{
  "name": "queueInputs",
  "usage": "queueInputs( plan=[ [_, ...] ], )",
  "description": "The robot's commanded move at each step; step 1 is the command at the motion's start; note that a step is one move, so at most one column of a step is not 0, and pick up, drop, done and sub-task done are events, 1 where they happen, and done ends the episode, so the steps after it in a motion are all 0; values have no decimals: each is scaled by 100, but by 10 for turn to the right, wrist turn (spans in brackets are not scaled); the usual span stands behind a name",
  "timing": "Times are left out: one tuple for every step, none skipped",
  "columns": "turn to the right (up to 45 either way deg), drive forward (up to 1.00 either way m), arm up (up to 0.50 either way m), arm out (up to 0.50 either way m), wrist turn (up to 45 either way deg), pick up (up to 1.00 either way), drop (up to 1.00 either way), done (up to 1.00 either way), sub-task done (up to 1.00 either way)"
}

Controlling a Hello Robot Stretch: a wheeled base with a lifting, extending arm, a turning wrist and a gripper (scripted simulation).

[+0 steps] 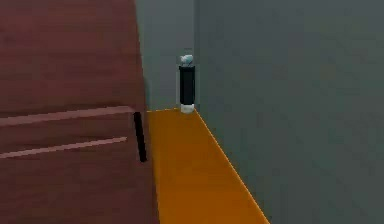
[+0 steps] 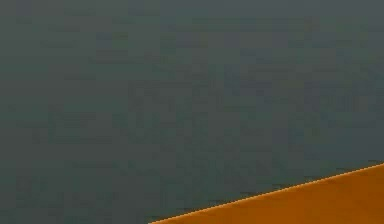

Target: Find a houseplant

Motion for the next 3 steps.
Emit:
queueInputs(
  plan=[
    [210,0,0,0,0,0,0,0,0],
    [0,75,0,0,0,0,0,0,0],
    [-330,0,0,0,0,0,0,0,0]
  ],
)
